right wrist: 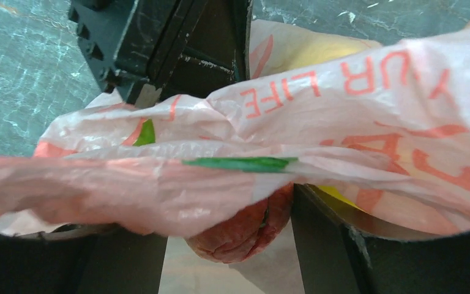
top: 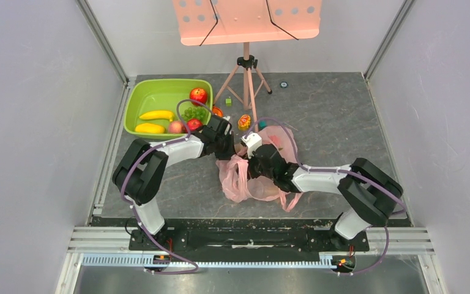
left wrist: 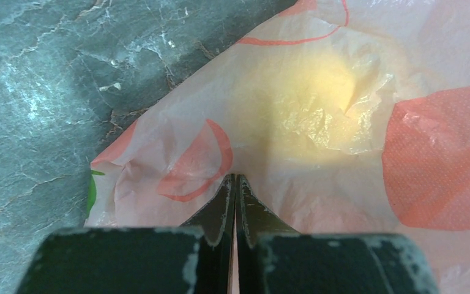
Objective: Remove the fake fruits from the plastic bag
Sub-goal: Take out the fake fruit from the plastic bag.
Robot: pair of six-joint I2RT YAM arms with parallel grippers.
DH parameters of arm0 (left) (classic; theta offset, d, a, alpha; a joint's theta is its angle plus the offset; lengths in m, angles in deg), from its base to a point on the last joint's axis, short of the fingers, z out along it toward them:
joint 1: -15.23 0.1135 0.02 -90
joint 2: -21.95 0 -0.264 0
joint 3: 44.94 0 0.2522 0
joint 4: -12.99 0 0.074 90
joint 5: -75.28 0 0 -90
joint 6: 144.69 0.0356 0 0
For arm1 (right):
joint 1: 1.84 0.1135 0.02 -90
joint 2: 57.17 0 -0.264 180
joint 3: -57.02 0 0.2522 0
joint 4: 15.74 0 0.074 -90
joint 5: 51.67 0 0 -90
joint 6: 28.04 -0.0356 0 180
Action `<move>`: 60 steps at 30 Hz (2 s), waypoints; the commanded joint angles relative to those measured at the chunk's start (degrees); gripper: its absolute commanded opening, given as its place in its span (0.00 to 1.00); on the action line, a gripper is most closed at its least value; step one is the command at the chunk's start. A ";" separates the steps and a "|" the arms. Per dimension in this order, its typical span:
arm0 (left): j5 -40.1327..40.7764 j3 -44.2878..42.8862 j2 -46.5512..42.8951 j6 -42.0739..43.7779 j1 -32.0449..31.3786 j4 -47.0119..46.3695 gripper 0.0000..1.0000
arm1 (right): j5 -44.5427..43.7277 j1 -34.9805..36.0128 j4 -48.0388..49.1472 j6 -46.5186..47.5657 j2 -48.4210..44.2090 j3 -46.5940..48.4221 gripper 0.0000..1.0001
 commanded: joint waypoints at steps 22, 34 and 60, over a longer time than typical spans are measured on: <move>6.62 1.41 -13.85 0.34 0.65 3.18 0.19 | 4.89 0.30 -19.95 2.21 -38.85 -8.95 0.61; 3.92 -0.46 -27.73 -0.77 0.65 9.26 0.63 | 12.04 0.35 -22.33 9.09 -51.12 -9.65 0.61; -20.90 10.83 -43.57 -24.38 -3.53 -15.61 0.99 | 25.14 0.37 -8.62 10.54 -49.18 -1.41 0.57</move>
